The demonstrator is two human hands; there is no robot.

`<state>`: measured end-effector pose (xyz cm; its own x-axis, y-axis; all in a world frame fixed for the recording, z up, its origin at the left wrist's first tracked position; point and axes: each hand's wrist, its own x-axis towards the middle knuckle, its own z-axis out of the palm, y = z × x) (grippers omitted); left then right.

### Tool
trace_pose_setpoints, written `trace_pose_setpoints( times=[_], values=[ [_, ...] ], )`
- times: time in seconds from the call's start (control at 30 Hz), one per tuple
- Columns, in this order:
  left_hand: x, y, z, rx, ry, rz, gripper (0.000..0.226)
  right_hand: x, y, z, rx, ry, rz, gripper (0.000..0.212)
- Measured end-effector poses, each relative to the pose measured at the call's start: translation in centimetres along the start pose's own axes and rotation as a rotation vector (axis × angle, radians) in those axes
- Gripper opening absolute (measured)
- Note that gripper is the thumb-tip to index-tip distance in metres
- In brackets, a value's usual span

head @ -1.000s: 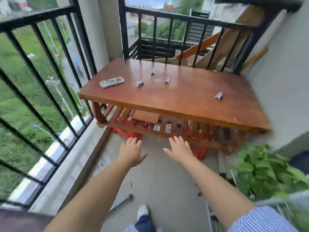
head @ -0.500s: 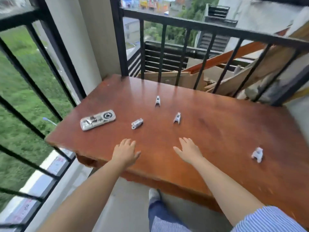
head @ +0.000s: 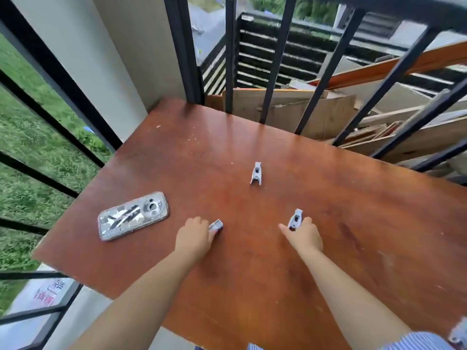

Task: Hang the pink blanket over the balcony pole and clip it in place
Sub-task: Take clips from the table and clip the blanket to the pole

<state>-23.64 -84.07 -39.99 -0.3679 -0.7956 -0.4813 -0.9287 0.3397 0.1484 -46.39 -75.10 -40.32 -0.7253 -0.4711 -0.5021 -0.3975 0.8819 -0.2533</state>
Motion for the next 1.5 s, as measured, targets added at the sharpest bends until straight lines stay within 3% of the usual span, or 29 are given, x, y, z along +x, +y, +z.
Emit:
trace_pose_setpoints(
  times=[0.13,0.27,0.43,0.57,0.67,0.83,0.93,1.13,1.23,1.37,1.5],
  values=[
    [0.5,-0.3,0.7,0.026,-0.031,0.061,0.033,0.1,0.1,0.8,-0.007,0.034,-0.015,0.037],
    [0.0,-0.7,0.2,-0.128,0.006,0.058,0.017,-1.9,0.8,0.7,-0.009,-0.016,-0.162,0.020],
    [-2.5,-1.5,0.6,-0.372,0.107,0.001,0.018,-5.7,1.8,0.8,0.058,-0.097,-0.349,0.014],
    [-8.0,-2.9,2.6,-0.597,0.211,-0.162,0.038,-8.6,1.3,1.4,0.005,-0.193,-0.625,0.011],
    [-14.2,-4.3,4.7,-0.665,0.310,-0.269,0.023,-11.7,0.2,2.4,-0.037,-0.284,-0.864,0.012],
    [-28.3,-5.9,9.0,-0.809,0.466,-0.626,0.024,-19.9,-0.9,5.6,-0.093,-0.450,-1.207,0.027],
    [-37.4,-6.8,10.7,-0.873,0.570,-0.824,0.013,-27.0,-1.3,7.9,-0.135,-0.598,-1.362,0.031],
    [-53.4,-7.6,13.0,-0.952,0.753,-1.212,0.010,-42.5,-1.7,11.4,-0.061,-1.005,-1.518,0.033],
    [-59.9,-7.7,12.9,-0.902,0.909,-1.346,0.021,-50.5,-2.3,12.2,0.052,-1.250,-1.531,0.023],
    [-66.6,-8.2,12.0,-0.808,1.048,-1.457,0.030,-59.7,-2.5,13.3,0.195,-1.650,-1.329,0.025],
    [-71.6,-9.7,11.7,-0.723,1.142,-1.572,0.047,-66.7,-2.3,13.8,0.264,-1.729,-1.249,0.019]
  ],
)
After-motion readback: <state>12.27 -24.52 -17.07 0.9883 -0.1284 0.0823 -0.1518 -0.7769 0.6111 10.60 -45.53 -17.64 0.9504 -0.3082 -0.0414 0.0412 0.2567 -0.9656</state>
